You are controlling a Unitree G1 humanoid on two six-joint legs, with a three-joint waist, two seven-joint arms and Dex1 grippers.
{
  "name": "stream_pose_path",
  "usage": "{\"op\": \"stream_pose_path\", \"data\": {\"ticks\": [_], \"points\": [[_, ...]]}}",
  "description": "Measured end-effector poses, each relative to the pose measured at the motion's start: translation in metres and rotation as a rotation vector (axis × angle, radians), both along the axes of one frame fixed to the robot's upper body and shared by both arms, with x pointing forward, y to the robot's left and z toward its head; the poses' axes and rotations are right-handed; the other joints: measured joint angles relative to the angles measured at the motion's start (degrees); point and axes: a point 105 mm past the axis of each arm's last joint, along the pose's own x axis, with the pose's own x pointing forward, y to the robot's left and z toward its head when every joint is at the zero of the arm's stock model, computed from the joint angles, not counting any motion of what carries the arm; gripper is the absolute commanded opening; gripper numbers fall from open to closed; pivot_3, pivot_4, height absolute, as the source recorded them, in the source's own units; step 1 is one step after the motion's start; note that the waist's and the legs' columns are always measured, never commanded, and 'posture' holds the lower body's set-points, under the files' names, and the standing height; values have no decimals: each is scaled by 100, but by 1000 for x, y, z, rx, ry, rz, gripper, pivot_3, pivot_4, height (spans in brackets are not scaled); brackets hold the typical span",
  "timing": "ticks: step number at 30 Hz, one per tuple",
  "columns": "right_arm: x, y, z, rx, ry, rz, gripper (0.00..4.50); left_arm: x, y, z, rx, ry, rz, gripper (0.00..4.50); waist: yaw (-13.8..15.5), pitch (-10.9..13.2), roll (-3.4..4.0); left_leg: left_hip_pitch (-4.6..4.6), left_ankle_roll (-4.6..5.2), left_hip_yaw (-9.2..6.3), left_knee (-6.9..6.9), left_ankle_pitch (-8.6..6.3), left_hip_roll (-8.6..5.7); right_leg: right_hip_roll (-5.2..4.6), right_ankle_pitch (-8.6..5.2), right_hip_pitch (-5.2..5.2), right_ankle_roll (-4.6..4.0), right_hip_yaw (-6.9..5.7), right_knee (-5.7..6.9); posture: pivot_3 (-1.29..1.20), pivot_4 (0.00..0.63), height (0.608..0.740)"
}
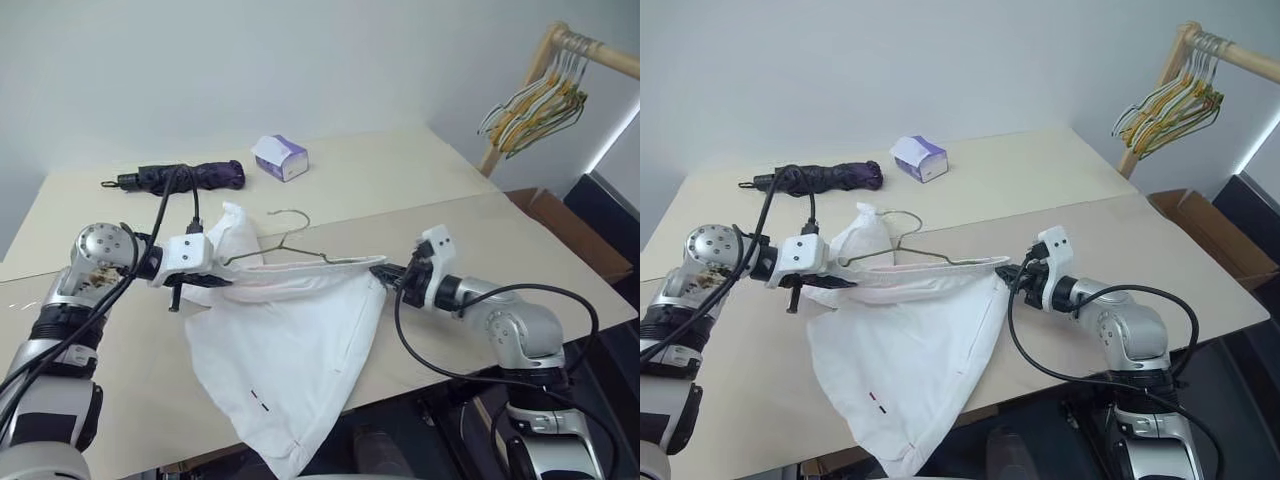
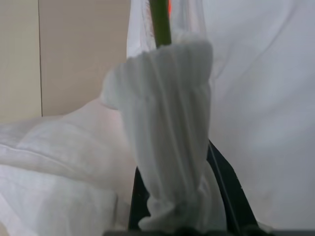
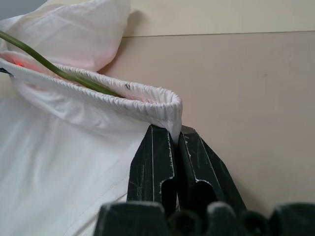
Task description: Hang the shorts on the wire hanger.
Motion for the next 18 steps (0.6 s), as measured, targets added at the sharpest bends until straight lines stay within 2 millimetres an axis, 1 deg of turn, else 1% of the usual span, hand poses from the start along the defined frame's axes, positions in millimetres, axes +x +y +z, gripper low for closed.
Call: {"op": "stream_pose_path", "data": {"ticks": [2, 6, 8, 10, 11, 13, 16, 18], "points": [[-3, 3, 4, -36, -27, 31, 24, 2, 0, -1, 14, -7, 4, 0, 22, 0, 0, -1, 0, 0, 0, 0, 0, 0, 0, -3, 0, -1, 0, -162, 0, 740], [-11, 11, 21, -109, -136, 97, 24, 8, -5, 0, 3, -9, 23, 0, 22, -3, -4, -2, 1, 0, 0, -1, 0, 1, 0, -1, 0, -4, 1, -174, 0, 740], [-24, 36, 33, -156, -221, 198, 24, 20, -26, -4, -24, -5, 38, 0, 53, -3, -5, -3, 0, -2, 2, 0, -1, 2, 0, 0, 0, -9, 1, -184, 0, 740], [-32, 52, 39, -181, -282, 262, 24, 25, -37, -4, -43, 10, 54, 0, 23, -4, -7, -4, 1, -1, 2, 0, -1, 3, 0, 0, 1, -8, 1, -187, 0, 740], [-34, 55, 38, -199, -296, 274, 24, 27, -38, -3, -49, 15, 65, 0, 13, -5, -8, -3, 1, -1, 1, -1, -1, 4, 0, -1, 0, -8, 1, -187, 0, 740], [-33, 55, 35, -234, -303, 269, 24, 28, -37, -2, -53, 20, 76, 0, -7, -5, -8, -3, 1, -1, 1, -1, -1, 4, 0, -4, 0, -7, 1, -190, 0, 740], [-30, 55, 24, -306, -301, 261, 807, 28, -39, -2, -60, 23, 77, 0, -12, -5, -8, -3, 0, -1, 1, 0, 0, 3, 0, -4, 0, -7, 2, -189, 0, 740], [-31, 55, 20, -333, -296, 270, 1461, 28, -40, -1, -69, 23, 78, 0, -8, -5, -8, -3, 0, -1, 1, 0, 0, 3, 0, -3, 0, -7, 1, -186, 0, 740]]}}
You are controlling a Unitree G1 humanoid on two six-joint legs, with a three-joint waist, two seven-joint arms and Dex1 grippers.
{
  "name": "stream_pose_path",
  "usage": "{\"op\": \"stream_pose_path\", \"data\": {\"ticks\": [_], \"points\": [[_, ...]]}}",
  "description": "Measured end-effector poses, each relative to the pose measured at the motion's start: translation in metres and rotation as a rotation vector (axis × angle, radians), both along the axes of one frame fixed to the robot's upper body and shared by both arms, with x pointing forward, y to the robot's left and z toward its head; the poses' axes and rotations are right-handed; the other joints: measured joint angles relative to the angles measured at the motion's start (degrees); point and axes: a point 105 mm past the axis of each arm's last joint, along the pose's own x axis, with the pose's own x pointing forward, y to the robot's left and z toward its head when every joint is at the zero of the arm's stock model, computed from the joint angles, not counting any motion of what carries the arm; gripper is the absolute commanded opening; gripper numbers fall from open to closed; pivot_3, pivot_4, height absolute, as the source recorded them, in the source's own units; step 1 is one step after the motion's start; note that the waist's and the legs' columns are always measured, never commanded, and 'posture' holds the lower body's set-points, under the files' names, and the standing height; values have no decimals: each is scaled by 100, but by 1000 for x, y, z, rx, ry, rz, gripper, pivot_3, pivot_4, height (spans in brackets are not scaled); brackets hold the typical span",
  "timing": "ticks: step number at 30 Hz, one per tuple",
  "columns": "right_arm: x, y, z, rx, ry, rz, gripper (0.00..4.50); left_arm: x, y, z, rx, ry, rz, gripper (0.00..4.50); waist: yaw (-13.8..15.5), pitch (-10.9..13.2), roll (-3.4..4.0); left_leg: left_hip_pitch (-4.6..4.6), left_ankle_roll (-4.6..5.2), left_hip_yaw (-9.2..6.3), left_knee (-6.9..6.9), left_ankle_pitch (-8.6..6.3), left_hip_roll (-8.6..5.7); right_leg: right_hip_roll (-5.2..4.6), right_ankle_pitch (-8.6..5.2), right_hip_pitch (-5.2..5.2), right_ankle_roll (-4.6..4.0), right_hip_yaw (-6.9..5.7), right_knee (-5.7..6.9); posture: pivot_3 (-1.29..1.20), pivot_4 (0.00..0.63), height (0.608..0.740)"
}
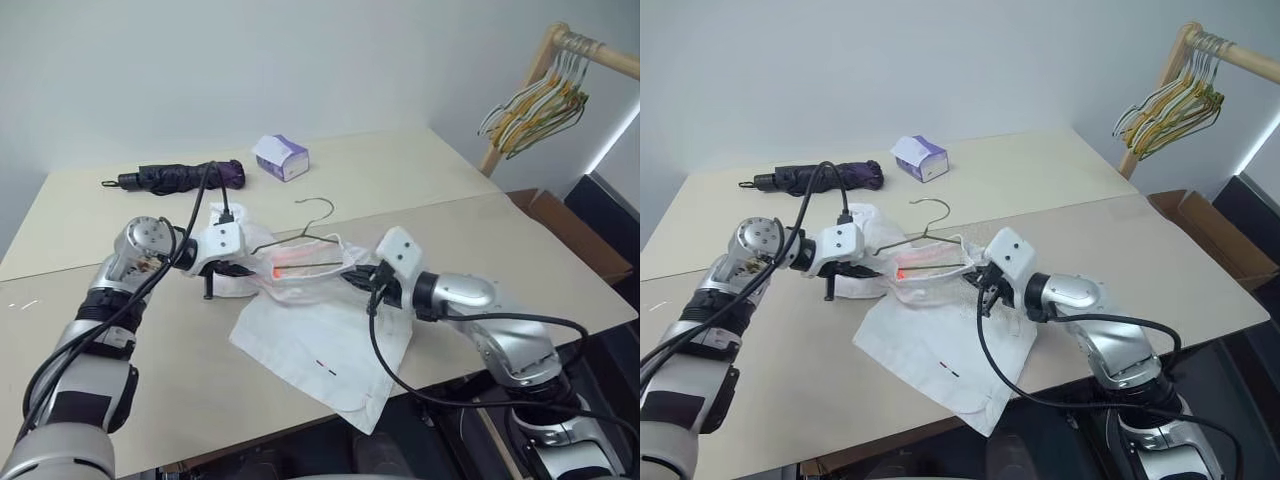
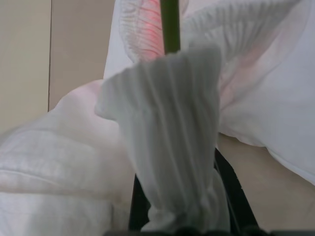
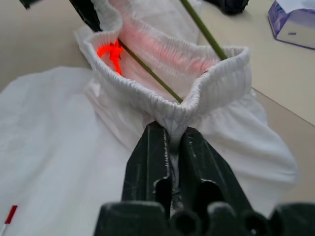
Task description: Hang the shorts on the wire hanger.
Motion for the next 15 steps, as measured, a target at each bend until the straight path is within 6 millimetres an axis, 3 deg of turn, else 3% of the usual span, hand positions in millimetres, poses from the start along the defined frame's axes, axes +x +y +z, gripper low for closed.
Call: {"op": "stream_pose_path", "data": {"ticks": [6, 9, 12, 15], "points": [[2, -13, -4, -66, 4, -14, 3451, 0, -4, 12, -68, -12, -2, 0, 32, 0, 0, -1, 1, 0, 0, -1, -2, -3, 0, 2, 0, 0, -4, -175, 0, 740], [1, -33, 9, -64, 10, 2, 4483, -1, -7, 17, -75, -15, -25, 0, 41, 0, 0, -2, 3, 0, 0, -2, -3, -3, 0, 6, 0, -1, -13, -170, 0, 740], [-4, -53, 47, -51, -16, 81, 4483, -4, -3, 23, -52, -20, -54, 0, 33, 0, 0, -3, 4, 1, 0, -2, -1, -1, 0, 6, 0, -1, -49, -175, 0, 740], [0, -60, 90, -67, -121, 116, 4483, -3, -7, 35, -42, -50, -98, 0, 25, 0, 0, 1, 3, 2, -1, -2, 6, 2, 0, 10, 0, -4, -52, -182, 0, 740]]}}
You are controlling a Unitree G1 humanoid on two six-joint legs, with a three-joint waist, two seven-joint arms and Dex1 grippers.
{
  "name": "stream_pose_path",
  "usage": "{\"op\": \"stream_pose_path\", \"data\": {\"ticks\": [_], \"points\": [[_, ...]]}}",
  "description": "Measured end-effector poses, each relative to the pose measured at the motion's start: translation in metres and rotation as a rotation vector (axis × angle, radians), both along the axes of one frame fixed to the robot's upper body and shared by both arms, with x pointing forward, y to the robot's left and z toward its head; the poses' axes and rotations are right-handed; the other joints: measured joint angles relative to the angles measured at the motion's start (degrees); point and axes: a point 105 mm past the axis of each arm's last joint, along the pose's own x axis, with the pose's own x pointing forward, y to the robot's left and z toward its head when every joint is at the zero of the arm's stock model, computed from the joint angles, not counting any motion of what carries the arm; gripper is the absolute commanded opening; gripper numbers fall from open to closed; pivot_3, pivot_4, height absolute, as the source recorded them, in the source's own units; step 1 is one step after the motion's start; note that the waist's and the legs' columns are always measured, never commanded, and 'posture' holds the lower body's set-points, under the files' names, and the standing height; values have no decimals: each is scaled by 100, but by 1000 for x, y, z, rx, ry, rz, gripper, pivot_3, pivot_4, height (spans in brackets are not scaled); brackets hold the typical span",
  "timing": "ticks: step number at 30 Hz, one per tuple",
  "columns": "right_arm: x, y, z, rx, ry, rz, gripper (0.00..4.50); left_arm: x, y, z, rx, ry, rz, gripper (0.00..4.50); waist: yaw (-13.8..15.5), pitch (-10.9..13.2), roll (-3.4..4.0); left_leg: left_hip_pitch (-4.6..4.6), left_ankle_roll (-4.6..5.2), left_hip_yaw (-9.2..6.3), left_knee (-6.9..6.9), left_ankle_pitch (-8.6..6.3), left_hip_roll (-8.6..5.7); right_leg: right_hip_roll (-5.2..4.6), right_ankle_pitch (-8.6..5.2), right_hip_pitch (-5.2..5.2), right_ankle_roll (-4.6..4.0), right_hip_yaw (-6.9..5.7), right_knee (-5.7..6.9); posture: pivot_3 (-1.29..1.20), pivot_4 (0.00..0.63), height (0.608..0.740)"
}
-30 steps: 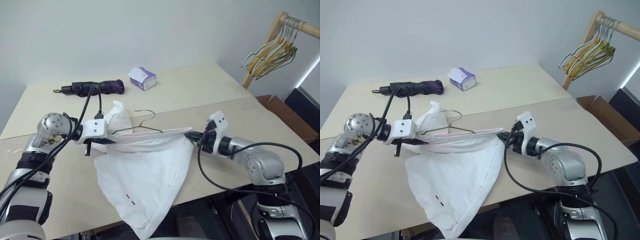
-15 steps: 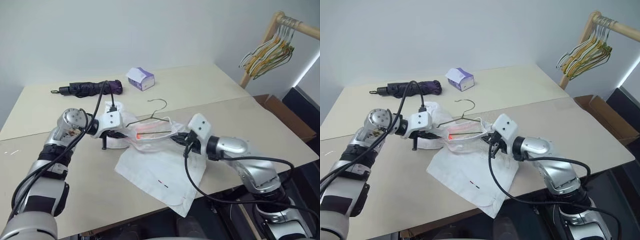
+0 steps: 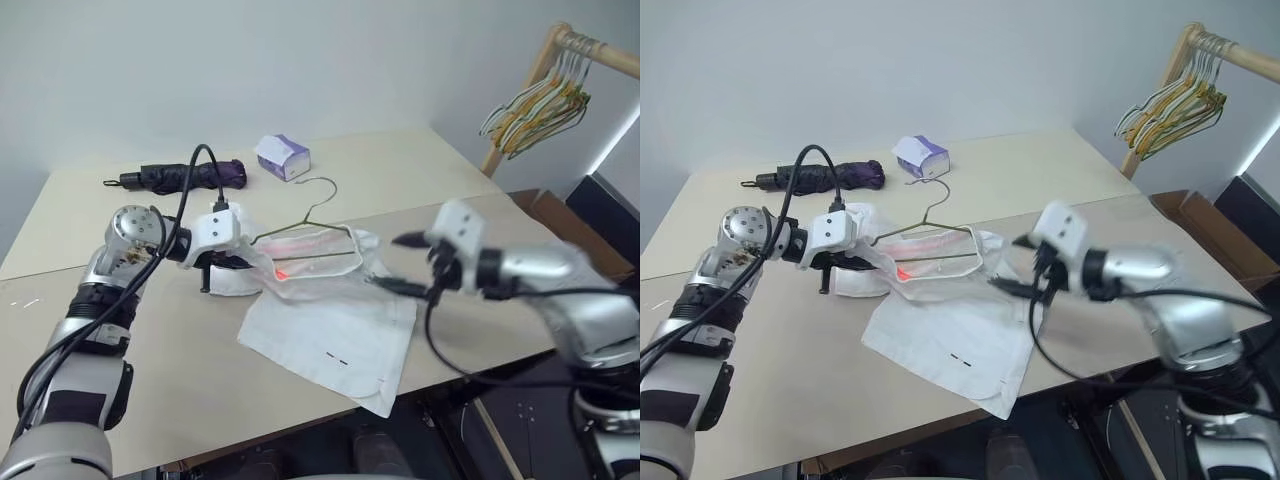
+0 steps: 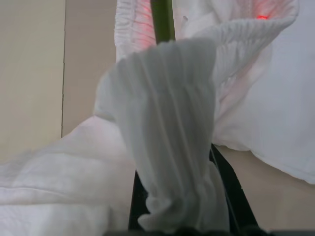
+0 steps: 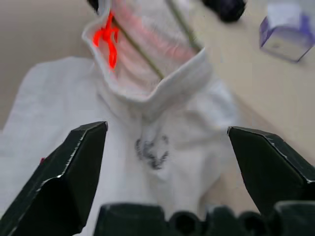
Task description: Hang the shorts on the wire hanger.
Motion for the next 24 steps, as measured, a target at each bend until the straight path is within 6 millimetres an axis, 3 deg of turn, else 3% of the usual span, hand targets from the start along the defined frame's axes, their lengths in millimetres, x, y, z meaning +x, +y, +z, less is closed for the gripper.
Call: {"op": "stream_pose_path", "data": {"ticks": [2, 4, 9, 14, 17, 24], "points": [[8, -2, 14, -24, -26, 15, 4483, 1, -3, 7, 1, -16, -18, 0, -1, 0, 0, 4, 0, 2, 0, 0, -1, -3, 0, 4, 0, 2, -1, -185, 0, 740], [20, -3, 13, -75, -19, 27, 4483, 2, -7, 12, -3, -28, -41, 0, -3, -1, 0, 5, 2, 6, 0, -1, -1, -5, 0, 5, 0, 3, 0, -185, 0, 740], [36, 3, -20, -224, 93, 123, 4483, 3, -19, 9, -28, -19, -79, 0, -22, -1, 0, -15, 2, 8, 0, -1, -3, -6, 0, -13, 0, 4, 9, -186, 0, 740], [49, 21, -37, -316, 115, 180, 4483, 3, -30, 10, -45, -20, -112, 0, -71, -1, 0, -16, -1, 6, 2, 0, -4, -7, 0, -12, 0, 4, 9, -187, 0, 740], [56, 22, -47, -363, 138, 178, 3928, 3, -31, 11, -45, -19, -119, 0, -87, -1, 0, -16, -4, 4, 2, 2, -4, -7, 0, -13, 0, 3, 10, -188, 0, 740], [58, 19, -57, -426, 165, 184, 1534, 2, -32, 12, -42, -15, -136, 0, -152, -1, 0, -16, -19, 3, 2, 11, -5, -7, 0, -13, 0, 4, 12, -200, 0, 740]]}}
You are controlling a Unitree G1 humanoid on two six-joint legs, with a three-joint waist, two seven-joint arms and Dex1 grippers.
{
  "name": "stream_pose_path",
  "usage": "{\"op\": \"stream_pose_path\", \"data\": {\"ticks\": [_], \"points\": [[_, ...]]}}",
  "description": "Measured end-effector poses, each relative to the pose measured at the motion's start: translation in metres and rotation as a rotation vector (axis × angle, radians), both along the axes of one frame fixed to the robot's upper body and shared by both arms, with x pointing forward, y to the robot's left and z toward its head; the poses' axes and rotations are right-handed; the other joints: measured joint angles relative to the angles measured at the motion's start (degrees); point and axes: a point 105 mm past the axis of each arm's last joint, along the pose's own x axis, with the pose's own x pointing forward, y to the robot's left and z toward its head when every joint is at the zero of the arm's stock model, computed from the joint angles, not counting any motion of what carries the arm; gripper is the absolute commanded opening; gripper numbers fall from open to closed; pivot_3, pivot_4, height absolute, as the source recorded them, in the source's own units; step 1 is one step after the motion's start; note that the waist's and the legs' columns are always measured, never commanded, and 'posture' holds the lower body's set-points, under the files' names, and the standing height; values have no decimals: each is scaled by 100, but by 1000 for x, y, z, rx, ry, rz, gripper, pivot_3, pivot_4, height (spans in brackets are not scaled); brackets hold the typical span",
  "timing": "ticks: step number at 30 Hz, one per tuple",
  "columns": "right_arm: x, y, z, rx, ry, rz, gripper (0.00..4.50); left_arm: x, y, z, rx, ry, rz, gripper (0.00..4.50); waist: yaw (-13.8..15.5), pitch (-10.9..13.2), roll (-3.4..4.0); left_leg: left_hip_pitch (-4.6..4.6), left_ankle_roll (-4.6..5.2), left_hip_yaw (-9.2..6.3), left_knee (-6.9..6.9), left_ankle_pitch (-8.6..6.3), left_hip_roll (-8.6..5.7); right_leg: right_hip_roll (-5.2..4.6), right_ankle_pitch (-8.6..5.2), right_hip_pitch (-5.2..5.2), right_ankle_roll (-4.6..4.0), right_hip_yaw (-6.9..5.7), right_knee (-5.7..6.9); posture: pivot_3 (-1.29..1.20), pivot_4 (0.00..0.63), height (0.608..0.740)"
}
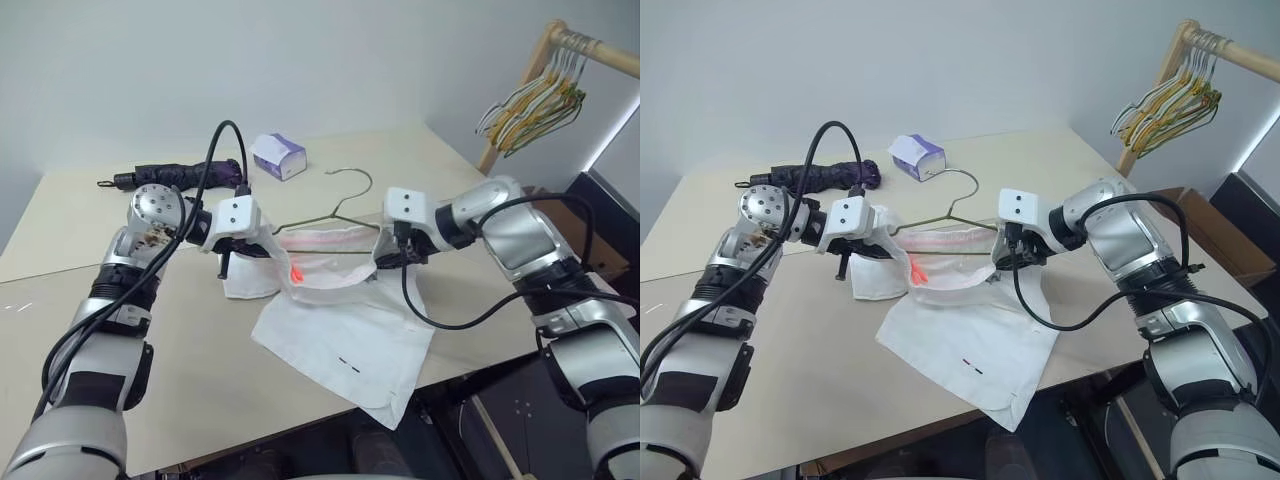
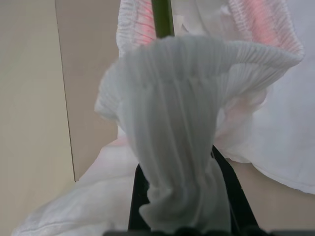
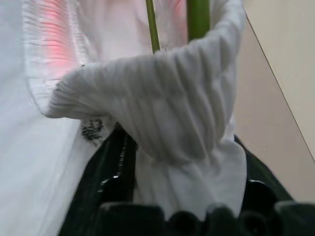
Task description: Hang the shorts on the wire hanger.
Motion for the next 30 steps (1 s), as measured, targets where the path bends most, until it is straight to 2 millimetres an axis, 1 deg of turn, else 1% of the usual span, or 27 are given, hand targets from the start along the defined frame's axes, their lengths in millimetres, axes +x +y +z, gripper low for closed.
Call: {"op": "stream_pose_path", "data": {"ticks": [4, 5, 10, 12, 13, 17, 21, 24, 25, 27, 28, 30], "points": [[-1, -1, 0, -8, 3, 3, 99, 1, -1, 2, -1, -9, -13, 0, -30, 0, 0, 1, 1, 0, 0, -1, 1, 0, 0, 0, 0, 0, -1, -213, 0, 740], [-2, -1, 0, -10, 5, 12, 24, 2, -1, 3, -1, -10, -13, 0, -35, 0, 0, 0, 2, -1, 0, -1, 1, 1, 0, -1, 0, 0, -1, -223, 0, 740], [-6, -4, 1, -8, 11, -5, 24, 4, -5, 3, 0, -14, -36, 0, -51, 0, 0, -2, 2, -2, 0, -1, 0, -2, 0, 1, 0, -1, -1, -242, 0, 740], [-9, -7, 1, 6, 22, -26, 0, 5, -7, 4, -3, -2, -43, 618, -70, 0, 0, -5, 3, -2, 0, -2, 0, -1, 0, 1, 1, -1, -1, -254, 0, 740], [-11, -8, 1, 16, 33, -31, 0, 5, -8, 5, -7, 1, -49, 788, -79, 0, 0, -5, 4, -3, 0, -2, 1, -1, 0, 0, 1, -2, -1, -254, 0, 740], [-26, -16, -2, 88, 95, -67, 0, 9, -11, 13, -45, 0, -45, 2099, -139, 0, 0, -5, 20, -5, 0, -12, 1, -4, 1, 3, 1, -2, -1, -268, 0, 740], [-39, -29, -7, 129, 144, -133, 0, 15, -5, 14, -96, 0, 11, 3314, -220, 0, 1, -4, 23, -5, -1, -13, 2, -3, 1, 4, 2, -1, -2, -268, 0, 740], [-51, -34, -14, 175, 189, -178, 0, 21, 1, 18, -165, -13, 78, 4263, -264, 0, 0, -4, 23, -7, 0, -14, 4, -3, 1, 4, 2, -1, -2, -265, 0, 740], [-55, -36, -16, 186, 202, -196, 0, 24, 3, 20, -185, -22, 102, 4483, -276, 0, 0, -3, 24, -7, 0, -14, 3, -4, 1, 6, 2, -1, -2, -263, 0, 740], [-64, -42, -23, 230, 227, -266, 0, 34, 7, 30, -269, -75, 189, 4483, -268, -1, 0, -5, 25, -13, 0, -15, 4, -5, 1, 8, 2, -3, -2, -259, 0, 740], [-69, -48, -28, 255, 245, -325, 0, 41, 11, 39, -338, -113, 263, 4483, -260, -1, 0, -5, 26, -13, 0, -15, 2, -7, 2, 9, 5, 0, -2, -260, 0, 740], [-74, -55, -33, 287, 259, -408, 0, 48, 19, 51, -429, -146, 345, 4483, -251, -1, 0, -4, 26, -12, 0, -15, 2, -8, 3, 10, 7, 0, -2, -263, 0, 740]]}}
